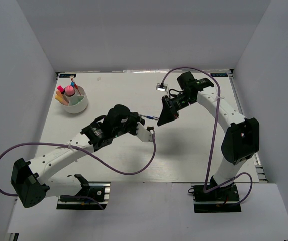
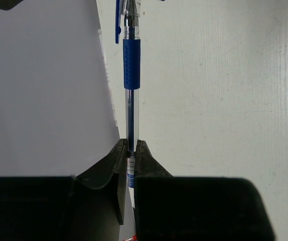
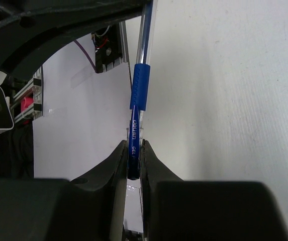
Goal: Sort the stationery into containers
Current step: Cap the pen
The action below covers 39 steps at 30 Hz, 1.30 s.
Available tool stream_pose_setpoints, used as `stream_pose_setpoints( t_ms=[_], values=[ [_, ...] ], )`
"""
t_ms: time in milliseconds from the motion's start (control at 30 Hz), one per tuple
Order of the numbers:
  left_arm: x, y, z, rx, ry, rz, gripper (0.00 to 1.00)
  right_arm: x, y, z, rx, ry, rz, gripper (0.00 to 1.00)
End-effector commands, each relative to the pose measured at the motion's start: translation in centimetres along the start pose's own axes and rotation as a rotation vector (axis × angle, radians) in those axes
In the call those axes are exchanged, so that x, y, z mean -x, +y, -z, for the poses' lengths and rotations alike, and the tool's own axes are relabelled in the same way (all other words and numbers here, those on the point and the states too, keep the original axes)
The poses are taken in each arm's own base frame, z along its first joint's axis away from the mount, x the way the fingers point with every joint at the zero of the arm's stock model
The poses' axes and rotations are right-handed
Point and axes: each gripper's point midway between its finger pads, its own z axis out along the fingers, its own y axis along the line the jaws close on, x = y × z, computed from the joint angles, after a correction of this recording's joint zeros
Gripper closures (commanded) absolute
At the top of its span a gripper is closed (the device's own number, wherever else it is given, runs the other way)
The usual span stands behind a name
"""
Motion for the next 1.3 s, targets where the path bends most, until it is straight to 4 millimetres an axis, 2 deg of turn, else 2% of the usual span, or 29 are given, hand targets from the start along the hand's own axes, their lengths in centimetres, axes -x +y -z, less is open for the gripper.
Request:
stream_pose_setpoints(
  t_ms=[0,233,300,333,400,433,533,667,833,1000,1067,1100,1133,1267],
  values=[
    [1.4,1.8,0.9,0.040,-0.054,0.000,1.00,1.3,1.2,0.0,0.032,-0.016,0.064,1.00],
    [3.4,1.2,1.4,0.018,-0.160,-0.023,1.00,1.3,1.5,-0.5,0.044,0.003,0.070,1.00],
    [4.3,1.7,2.1,0.049,-0.213,-0.044,1.00,1.1,1.7,-0.7,0.056,0.008,0.067,1.00],
    [4.3,1.0,2.0,0.048,-0.228,-0.053,1.00,1.0,1.8,-0.7,0.061,0.010,0.067,1.00],
    [5.1,2.1,3.0,0.134,-0.275,-0.107,1.00,0.8,2.0,-1.0,0.067,0.020,0.067,1.00],
    [4.9,1.0,2.8,0.128,-0.281,-0.126,1.00,0.7,2.1,-1.1,0.070,0.024,0.064,1.00],
    [5.3,1.6,3.5,0.185,-0.309,-0.164,1.00,0.6,2.3,-1.3,0.074,0.030,0.066,1.00],
    [5.8,2.5,4.1,0.249,-0.333,-0.182,1.00,1.1,2.6,-1.2,0.073,0.012,0.079,1.00],
    [6.5,1.7,4.6,0.287,-0.380,-0.316,1.00,2.5,3.3,-1.0,0.062,-0.018,0.156,1.00],
    [7.4,1.6,5.1,0.367,-0.412,-0.475,1.00,2.8,2.7,-1.4,0.047,-0.038,0.189,1.00],
    [7.5,1.7,5.1,0.385,-0.408,-0.521,1.00,3.8,2.6,-1.3,0.030,-0.079,0.247,1.00],
    [7.6,1.8,5.1,0.391,-0.409,-0.536,1.00,3.5,2.7,-1.4,0.029,-0.088,0.244,1.00],
    [7.7,2.0,5.2,0.396,-0.407,-0.548,1.00,4.2,2.4,-1.5,0.019,-0.115,0.295,1.00],
    [8.4,2.4,5.7,0.403,-0.432,-0.584,1.00,4.6,2.2,-2.0,0.013,-0.145,0.343,1.00]
  ],
)
